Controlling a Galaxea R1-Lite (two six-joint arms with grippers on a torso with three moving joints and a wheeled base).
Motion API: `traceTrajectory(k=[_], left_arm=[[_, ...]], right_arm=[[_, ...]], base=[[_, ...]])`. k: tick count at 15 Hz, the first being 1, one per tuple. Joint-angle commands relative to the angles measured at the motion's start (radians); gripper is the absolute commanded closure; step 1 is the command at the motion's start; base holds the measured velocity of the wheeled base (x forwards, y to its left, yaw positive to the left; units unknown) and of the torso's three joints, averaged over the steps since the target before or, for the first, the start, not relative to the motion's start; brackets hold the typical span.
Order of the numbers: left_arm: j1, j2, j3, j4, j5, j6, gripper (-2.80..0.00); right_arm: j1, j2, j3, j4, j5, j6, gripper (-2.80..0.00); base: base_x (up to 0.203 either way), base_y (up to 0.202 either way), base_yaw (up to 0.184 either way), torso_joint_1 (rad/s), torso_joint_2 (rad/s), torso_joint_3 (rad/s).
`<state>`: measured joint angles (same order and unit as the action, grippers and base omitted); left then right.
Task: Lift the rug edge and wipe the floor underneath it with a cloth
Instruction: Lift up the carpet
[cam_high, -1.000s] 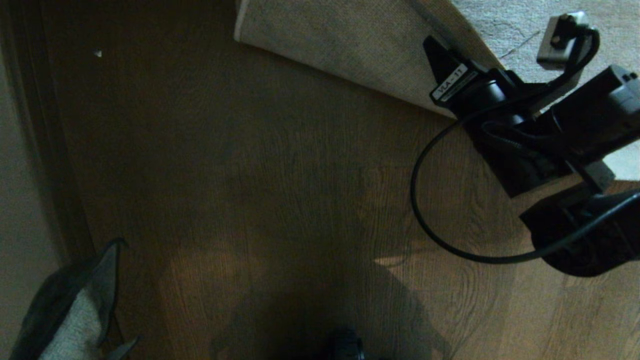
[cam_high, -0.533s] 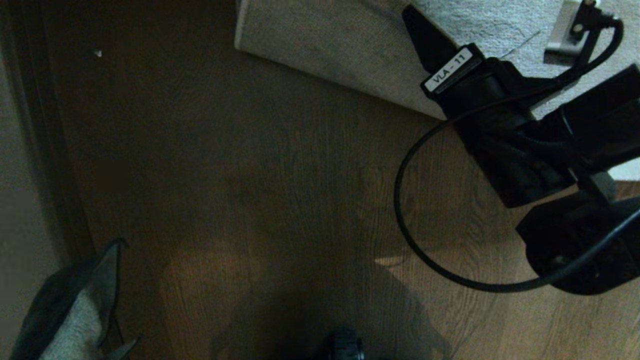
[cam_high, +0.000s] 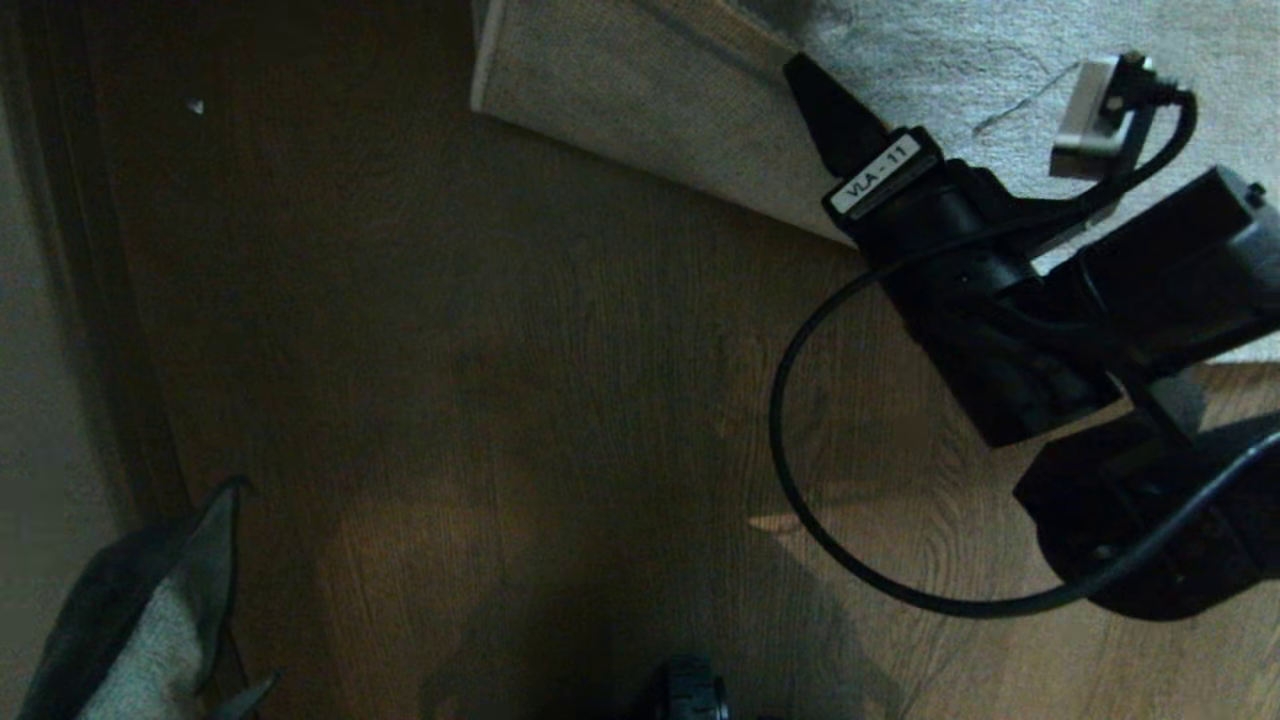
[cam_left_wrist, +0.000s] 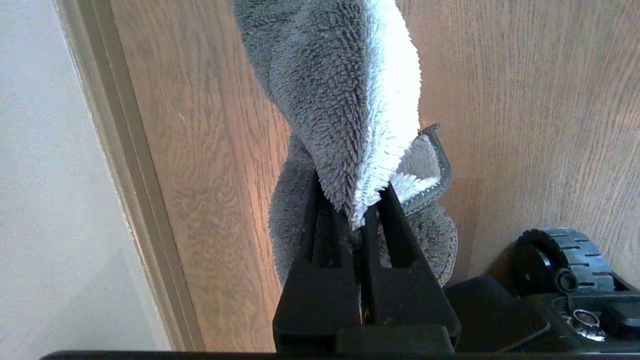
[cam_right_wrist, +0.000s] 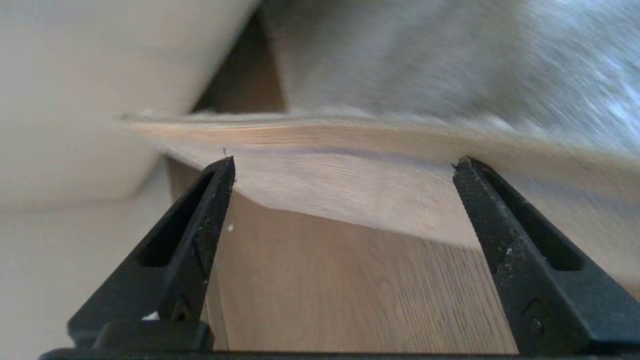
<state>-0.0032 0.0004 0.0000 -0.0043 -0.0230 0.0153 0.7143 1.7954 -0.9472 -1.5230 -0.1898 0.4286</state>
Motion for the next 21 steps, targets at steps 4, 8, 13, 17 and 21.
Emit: traceTrajectory(k=[4,8,13,17,21], left_arm=[[0.000,0.000,0.000,0.000,0.000,0.000,0.00],[0.000,0.000,0.000,0.000,0.000,0.000,0.00],[0.000,0.000,0.000,0.000,0.000,0.000,0.00],[0.000,0.000,0.000,0.000,0.000,0.000,0.00],[0.000,0.000,0.000,0.000,0.000,0.000,0.00]], right_arm=[[0.016,0.059,0.013,-0.047,-0.096,0.074,-2.80],[0.017,0.042,-0.006,-0.047,-0.101,0.107,-2.80],[0.033,0.041,-0.010,-0.047,-0.156,0.172,-2.80],[0.034,0.055,-0.005,-0.047,-0.186,0.240,-2.80],[0.037,0.085,-0.013,-0.047,-0.185,0.313,-2.80]], base=[[0.000,0.000,0.000,0.000,0.00,0.000],[0.000,0.000,0.000,0.000,0.00,0.000],[0.000,0.000,0.000,0.000,0.00,0.000],[0.000,0.000,0.000,0.000,0.00,0.000],[0.000,0.000,0.000,0.000,0.00,0.000]])
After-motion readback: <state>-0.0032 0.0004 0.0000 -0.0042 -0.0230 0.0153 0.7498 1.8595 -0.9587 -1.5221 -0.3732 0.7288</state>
